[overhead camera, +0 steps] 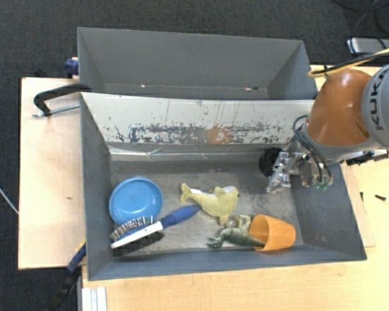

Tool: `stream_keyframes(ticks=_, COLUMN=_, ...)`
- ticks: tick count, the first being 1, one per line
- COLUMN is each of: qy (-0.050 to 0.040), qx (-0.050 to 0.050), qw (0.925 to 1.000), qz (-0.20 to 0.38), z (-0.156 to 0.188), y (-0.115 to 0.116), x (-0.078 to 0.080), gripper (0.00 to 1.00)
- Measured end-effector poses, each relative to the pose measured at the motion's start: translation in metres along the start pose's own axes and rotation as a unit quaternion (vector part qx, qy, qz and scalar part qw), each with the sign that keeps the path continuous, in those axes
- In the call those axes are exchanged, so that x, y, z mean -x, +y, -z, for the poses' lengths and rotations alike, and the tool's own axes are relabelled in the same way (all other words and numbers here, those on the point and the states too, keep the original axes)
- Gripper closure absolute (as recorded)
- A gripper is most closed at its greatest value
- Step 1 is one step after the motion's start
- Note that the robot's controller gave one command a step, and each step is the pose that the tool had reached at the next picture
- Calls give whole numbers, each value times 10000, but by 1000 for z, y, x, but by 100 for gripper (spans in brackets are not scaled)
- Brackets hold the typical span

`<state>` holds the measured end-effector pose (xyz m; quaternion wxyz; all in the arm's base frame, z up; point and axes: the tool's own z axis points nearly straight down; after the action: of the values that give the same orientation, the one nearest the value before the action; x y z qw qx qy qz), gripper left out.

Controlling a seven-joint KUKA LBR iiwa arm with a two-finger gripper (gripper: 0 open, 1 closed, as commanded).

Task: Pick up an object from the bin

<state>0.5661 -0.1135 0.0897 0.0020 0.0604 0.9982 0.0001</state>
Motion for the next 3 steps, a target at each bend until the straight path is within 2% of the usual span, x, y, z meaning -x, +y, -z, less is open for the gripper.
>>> stream_keyframes(ticks=1, qy=122, qx=17, qw=9999, qz=9, z=-3, y=1, x=-5, gripper=0)
stream_keyframes(ticks=2, qy=176, qx=46, qw=9989, qz=442, z=17, y=-12, x=9, gripper=0)
stream_keyframes(ticks=3, qy=175, qx=82, qw=9897, qz=-1422, z=-16, y=1, x=1, gripper=0)
